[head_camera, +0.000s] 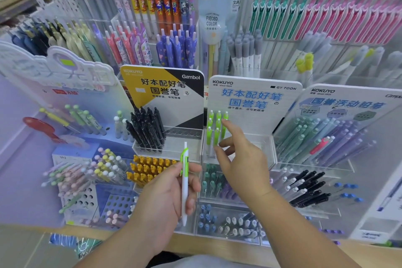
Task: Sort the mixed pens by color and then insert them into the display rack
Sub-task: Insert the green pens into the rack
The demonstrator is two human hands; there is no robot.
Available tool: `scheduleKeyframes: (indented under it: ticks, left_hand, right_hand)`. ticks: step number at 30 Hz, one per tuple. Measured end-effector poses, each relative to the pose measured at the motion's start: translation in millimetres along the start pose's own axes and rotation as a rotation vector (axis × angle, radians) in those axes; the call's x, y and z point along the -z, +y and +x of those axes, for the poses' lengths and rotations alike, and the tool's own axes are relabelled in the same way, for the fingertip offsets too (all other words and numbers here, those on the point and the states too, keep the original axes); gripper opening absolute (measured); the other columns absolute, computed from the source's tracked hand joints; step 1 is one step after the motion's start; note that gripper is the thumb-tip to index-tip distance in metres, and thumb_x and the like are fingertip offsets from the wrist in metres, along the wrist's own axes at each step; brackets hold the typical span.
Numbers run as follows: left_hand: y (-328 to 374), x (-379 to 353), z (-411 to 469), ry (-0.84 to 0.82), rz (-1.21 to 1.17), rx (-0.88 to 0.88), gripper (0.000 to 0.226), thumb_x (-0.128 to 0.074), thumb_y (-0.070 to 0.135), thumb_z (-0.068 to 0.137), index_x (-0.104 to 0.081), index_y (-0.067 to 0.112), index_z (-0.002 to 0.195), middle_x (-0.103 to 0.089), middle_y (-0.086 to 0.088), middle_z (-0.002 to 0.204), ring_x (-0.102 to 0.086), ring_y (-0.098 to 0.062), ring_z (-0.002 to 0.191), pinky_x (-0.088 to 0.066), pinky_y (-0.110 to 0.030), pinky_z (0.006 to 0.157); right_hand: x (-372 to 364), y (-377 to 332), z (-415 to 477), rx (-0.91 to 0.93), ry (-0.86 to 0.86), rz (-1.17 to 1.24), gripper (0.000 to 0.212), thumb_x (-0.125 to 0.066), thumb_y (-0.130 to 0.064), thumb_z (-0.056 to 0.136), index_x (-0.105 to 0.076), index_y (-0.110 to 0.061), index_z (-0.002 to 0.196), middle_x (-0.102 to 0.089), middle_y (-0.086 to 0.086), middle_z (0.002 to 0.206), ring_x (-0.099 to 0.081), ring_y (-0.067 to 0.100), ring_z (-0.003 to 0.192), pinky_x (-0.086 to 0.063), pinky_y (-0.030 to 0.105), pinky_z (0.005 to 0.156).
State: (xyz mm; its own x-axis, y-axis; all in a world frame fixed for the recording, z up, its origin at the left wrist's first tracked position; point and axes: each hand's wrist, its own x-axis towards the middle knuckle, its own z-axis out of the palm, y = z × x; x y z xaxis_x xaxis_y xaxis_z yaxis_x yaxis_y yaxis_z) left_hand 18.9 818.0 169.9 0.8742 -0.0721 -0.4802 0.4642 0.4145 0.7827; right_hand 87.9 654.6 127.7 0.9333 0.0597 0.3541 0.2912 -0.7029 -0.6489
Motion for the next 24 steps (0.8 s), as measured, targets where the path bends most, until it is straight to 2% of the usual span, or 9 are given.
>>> scheduleKeyframes:
  ticks: [2,5,8,13,15,17,19,21,24]
  left_hand:
    - [-0.6,-3.4,2.0,0.011,0.052,-0.032,0.039,-0.04,0.026,0.102,-0.073,0.007,0.093,-0.057,-0.015,0.072,-0.041,-0.021,0.049,-0.036,-0.03,0.045]
    - [-1.9,-13.3,3.9,-0.009,0.248,-0.084,0.035,-0.043,0.025,0.104,-0.074,0.017,0.09,-0.059,-0.009,0.072,-0.044,-0.019,0.055,-0.038,-0.028,0.05]
    - [-4.2,-27.0,5.5,-0.068,0.457,-0.152,0.033,-0.045,0.026,0.104,-0.07,0.025,0.082,-0.059,-0.004,0.072,-0.047,-0.018,0.059,-0.04,-0.027,0.054]
    - [-4.3,-44.8,9.9,-0.111,0.56,-0.236,0.027,-0.046,0.02,0.104,-0.067,0.018,0.087,-0.06,-0.002,0.069,-0.052,-0.017,0.061,-0.043,-0.026,0.055]
    - [-3.1,-46.7,14.3,-0.137,0.642,-0.277,0.025,-0.049,0.025,0.104,-0.069,0.025,0.089,-0.065,-0.002,0.074,-0.059,-0.018,0.067,-0.052,-0.028,0.063]
    - [0.8,-46.6,18.6,-0.166,0.758,-0.379,0.019,-0.054,0.038,0.099,-0.071,0.029,0.097,-0.07,0.002,0.085,-0.067,-0.015,0.081,-0.058,-0.034,0.077]
    - [7.1,-42.2,26.2,-0.082,0.891,-0.524,0.03,-0.054,0.051,0.091,-0.069,0.031,0.107,-0.069,0.011,0.095,-0.064,-0.003,0.092,-0.054,-0.022,0.081]
    - [16.9,-35.8,38.5,0.087,0.937,-0.671,0.026,-0.057,0.046,0.09,-0.065,0.031,0.111,-0.062,0.016,0.099,-0.059,0.001,0.093,-0.047,-0.012,0.079]
    - [27.8,-25.4,58.6,0.199,0.953,-0.712,0.02,-0.062,0.027,0.094,-0.06,0.033,0.113,-0.057,0.009,0.096,-0.055,-0.004,0.086,-0.048,-0.021,0.077]
  right_hand:
    - [10.7,-6.1,-4.8,-0.044,0.027,0.142,0.043,-0.072,-0.025,0.088,-0.052,-0.039,0.123,-0.067,-0.017,0.084,-0.064,0.006,0.075,-0.053,0.03,0.066]
    - [26.6,-17.5,-11.0,-0.172,-0.018,0.437,0.018,-0.075,-0.022,0.087,-0.068,-0.03,0.102,-0.07,-0.013,0.085,-0.066,0.011,0.076,-0.055,0.032,0.067]
    - [38.5,-23.9,-14.9,-0.283,-0.125,0.676,0.019,-0.078,-0.009,0.084,-0.071,-0.024,0.094,-0.074,-0.003,0.083,-0.07,0.016,0.075,-0.057,0.036,0.07]
    - [56.7,-19.6,-14.0,-0.311,-0.107,0.728,0.022,-0.077,-0.005,0.082,-0.071,-0.021,0.095,-0.074,0.0,0.08,-0.066,0.015,0.072,-0.057,0.043,0.074]
    - [63.5,-19.0,-11.4,-0.299,-0.109,0.725,0.024,-0.076,-0.004,0.083,-0.07,-0.02,0.099,-0.074,0.0,0.079,-0.065,0.011,0.071,-0.056,0.038,0.072]
    - [69.2,-19.2,-8.0,-0.296,-0.08,0.742,0.027,-0.075,-0.002,0.084,-0.068,-0.021,0.103,-0.074,0.001,0.08,-0.066,0.01,0.073,-0.055,0.028,0.071]
    - [73.6,-17.3,-4.0,-0.287,-0.021,0.741,0.033,-0.073,-0.002,0.085,-0.066,-0.023,0.109,-0.073,0.004,0.083,-0.068,0.013,0.078,-0.054,0.023,0.075]
    - [77.9,-12.9,0.8,-0.251,0.051,0.679,0.039,-0.073,-0.004,0.087,-0.063,-0.03,0.114,-0.071,0.003,0.086,-0.068,0.015,0.082,-0.055,0.023,0.078]
    - [81.5,-8.1,7.8,-0.135,0.131,0.52,0.043,-0.072,-0.006,0.088,-0.06,-0.04,0.113,-0.07,-0.007,0.089,-0.068,0.011,0.085,-0.054,0.021,0.082]
